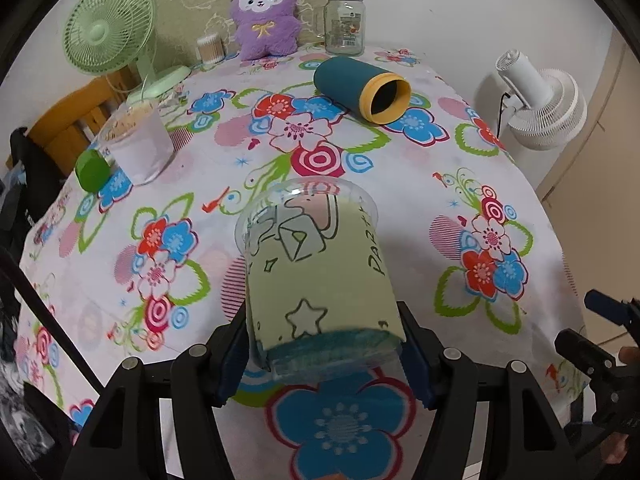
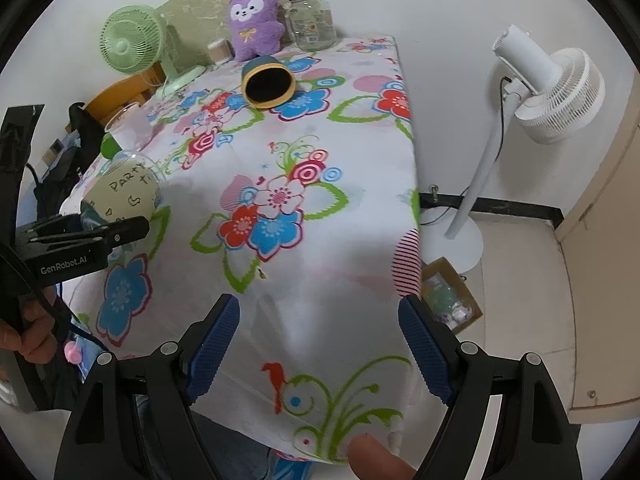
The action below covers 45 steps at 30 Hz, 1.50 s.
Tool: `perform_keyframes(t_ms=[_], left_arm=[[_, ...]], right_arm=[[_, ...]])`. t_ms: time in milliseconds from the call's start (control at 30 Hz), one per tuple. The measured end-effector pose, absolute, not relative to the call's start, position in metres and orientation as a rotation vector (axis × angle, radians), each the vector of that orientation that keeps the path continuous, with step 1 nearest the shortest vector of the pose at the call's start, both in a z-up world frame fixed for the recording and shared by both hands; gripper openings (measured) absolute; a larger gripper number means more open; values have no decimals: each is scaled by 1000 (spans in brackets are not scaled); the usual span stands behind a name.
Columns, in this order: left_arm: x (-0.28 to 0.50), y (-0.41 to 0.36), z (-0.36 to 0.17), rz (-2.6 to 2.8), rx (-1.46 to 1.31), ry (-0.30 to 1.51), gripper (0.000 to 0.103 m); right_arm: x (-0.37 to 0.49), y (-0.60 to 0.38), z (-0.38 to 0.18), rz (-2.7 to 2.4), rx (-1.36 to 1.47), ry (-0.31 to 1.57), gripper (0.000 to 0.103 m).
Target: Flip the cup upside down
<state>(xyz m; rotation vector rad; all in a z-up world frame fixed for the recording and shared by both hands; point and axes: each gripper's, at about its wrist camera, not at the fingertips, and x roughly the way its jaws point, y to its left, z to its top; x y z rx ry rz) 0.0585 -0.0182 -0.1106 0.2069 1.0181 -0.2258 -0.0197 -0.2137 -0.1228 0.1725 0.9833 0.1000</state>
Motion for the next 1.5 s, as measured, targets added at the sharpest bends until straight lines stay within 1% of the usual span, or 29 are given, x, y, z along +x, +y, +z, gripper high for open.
perform_keyframes(t_ms=[600,1133,1300,1367,1433,1500], left_arm=[[67,8,-80,-197,371,890,66],[74,24,-53,-223,352,856,65],[76,27,-55,-231,344,877,65],[78,30,-57,-248,320,906,67],[81,32,-60,-263,293,941,80],[83,34,-63,-273,277,972,83]], right_arm=[[1,-170,-128,211,134,971,84],[9,-139,-128,276,117,947,84],[13,-131,-129,295,110,948,84],[13,-129,-129,299,105,949,84],[14,-128,-130,303,103,952,84],[14,-126,-130,304,101,955,84]])
